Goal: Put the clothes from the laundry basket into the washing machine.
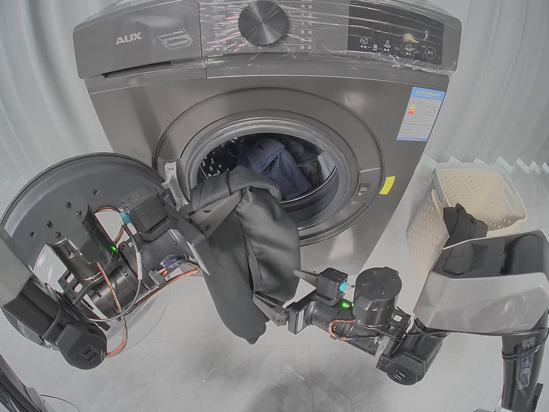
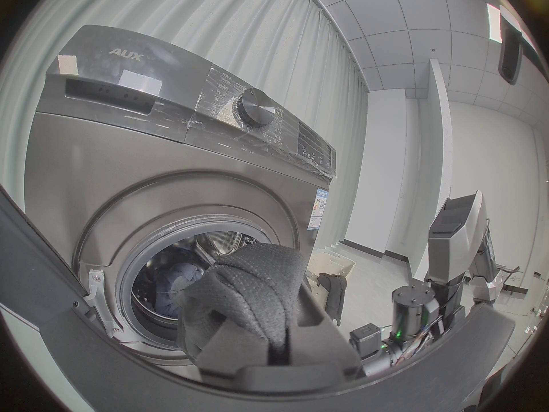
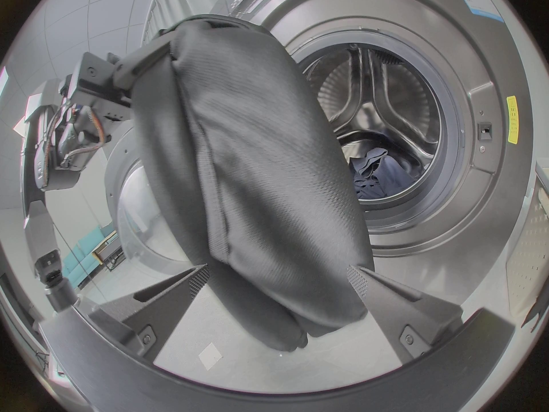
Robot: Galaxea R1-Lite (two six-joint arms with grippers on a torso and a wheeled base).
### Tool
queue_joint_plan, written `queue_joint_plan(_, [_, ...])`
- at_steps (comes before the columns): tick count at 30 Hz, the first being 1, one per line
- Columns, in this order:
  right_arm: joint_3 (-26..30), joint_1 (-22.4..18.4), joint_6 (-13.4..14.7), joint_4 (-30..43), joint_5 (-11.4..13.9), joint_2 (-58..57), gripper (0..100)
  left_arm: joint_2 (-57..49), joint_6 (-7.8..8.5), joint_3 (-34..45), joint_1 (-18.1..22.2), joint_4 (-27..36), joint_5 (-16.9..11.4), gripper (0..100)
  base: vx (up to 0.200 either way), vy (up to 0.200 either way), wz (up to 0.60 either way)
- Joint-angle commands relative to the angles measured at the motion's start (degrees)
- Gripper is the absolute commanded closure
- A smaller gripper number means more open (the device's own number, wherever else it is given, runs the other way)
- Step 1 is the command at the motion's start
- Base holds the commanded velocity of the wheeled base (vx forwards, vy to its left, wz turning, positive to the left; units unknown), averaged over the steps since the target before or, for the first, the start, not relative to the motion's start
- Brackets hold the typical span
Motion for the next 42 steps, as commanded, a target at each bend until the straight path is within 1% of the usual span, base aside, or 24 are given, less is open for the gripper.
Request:
queue_joint_plan(1, [-3.89,-1.72,0.02,-0.04,0.01,3.40,0,-0.10,-0.10,-0.01,-0.07,-0.03,-0.01,100,0.000,0.000,0.00])
queue_joint_plan(4, [-5.12,-1.63,0.02,0.05,0.10,3.93,0,-0.10,-0.19,-0.01,-0.07,-0.03,-0.01,100,0.000,0.000,0.00])
queue_joint_plan(5, [-5.12,-1.63,0.02,0.05,0.10,3.93,100,-0.10,-0.19,-0.01,-0.07,-0.03,-0.01,100,0.000,0.000,0.00])
queue_joint_plan(7, [-6.70,-0.93,0.19,-0.21,-0.08,4.98,100,-0.01,-0.19,0.08,-0.15,-0.03,-0.01,100,0.000,0.000,0.00])
queue_joint_plan(12, [-8.64,-1.02,0.55,-0.21,-0.52,4.54,100,-0.10,-0.37,0.08,-0.33,-0.03,-0.01,100,0.000,0.000,0.00])
queue_joint_plan(15, [-8.64,-1.19,0.63,-0.21,-0.52,4.01,100,-0.01,-0.37,0.08,-0.33,-0.03,-0.01,100,0.000,0.000,0.00])
queue_joint_plan(20, [-6.88,-1.72,1.07,-0.21,-0.69,0.76,100,-0.10,-0.46,0.08,-0.24,-0.03,-0.01,100,0.000,0.000,0.00])
queue_joint_plan(23, [-4.24,-1.98,1.16,-0.21,-0.95,-1.52,100,-0.01,-0.28,0.08,0.02,-0.03,-0.01,100,0.000,0.000,0.00])
queue_joint_plan(27, [2.26,-2.34,1.07,-0.21,-0.87,-7.85,100,0.16,-0.46,-0.01,0.90,-0.03,-0.01,100,0.000,0.000,0.00])
queue_joint_plan(28, [2.26,-2.34,1.07,-0.21,-0.87,-7.85,100,0.16,-0.46,-0.01,0.90,-0.03,-0.01,100,0.000,0.000,0.00])
queue_joint_plan(29, [5.95,-3.04,0.99,-0.21,-0.78,-12.77,100,0.16,-0.46,-0.10,2.22,-0.03,-0.10,100,0.000,0.000,0.00])
queue_joint_plan(31, [9.29,-3.39,0.90,-0.21,-0.69,-17.61,100,0.25,-0.46,-0.45,3.27,-0.03,-0.10,100,0.000,0.000,0.00])
queue_joint_plan(35, [13.95,-5.41,1.07,-0.21,-0.69,-26.57,100,0.43,-0.37,-0.72,4.50,-0.03,-0.10,100,0.000,0.000,0.00])
queue_joint_plan(36, [14.13,-5.76,1.07,-0.21,-0.69,-27.36,100,0.34,-0.37,-0.63,4.50,-0.03,-0.10,100,0.000,0.000,0.00])
queue_joint_plan(37, [14.21,-6.99,1.07,-0.21,-0.60,-29.74,100,0.16,-0.37,-0.36,4.50,-0.03,-0.10,100,0.000,0.000,0.00])
queue_joint_plan(38, [14.21,-6.99,1.07,-0.21,-0.60,-29.74,100,0.16,-0.37,-0.36,4.50,-0.03,-0.10,100,0.000,0.000,0.00])
queue_joint_plan(40, [12.89,-9.98,0.81,0.05,-0.34,-32.02,100,-0.01,-0.19,0.25,4.42,-0.03,-0.19,100,0.000,0.000,0.00])
queue_joint_plan(42, [12.19,-11.30,0.81,0.05,-0.34,-32.28,100,-0.10,-0.02,0.52,4.24,-0.03,-0.19,100,0.000,0.000,0.00])
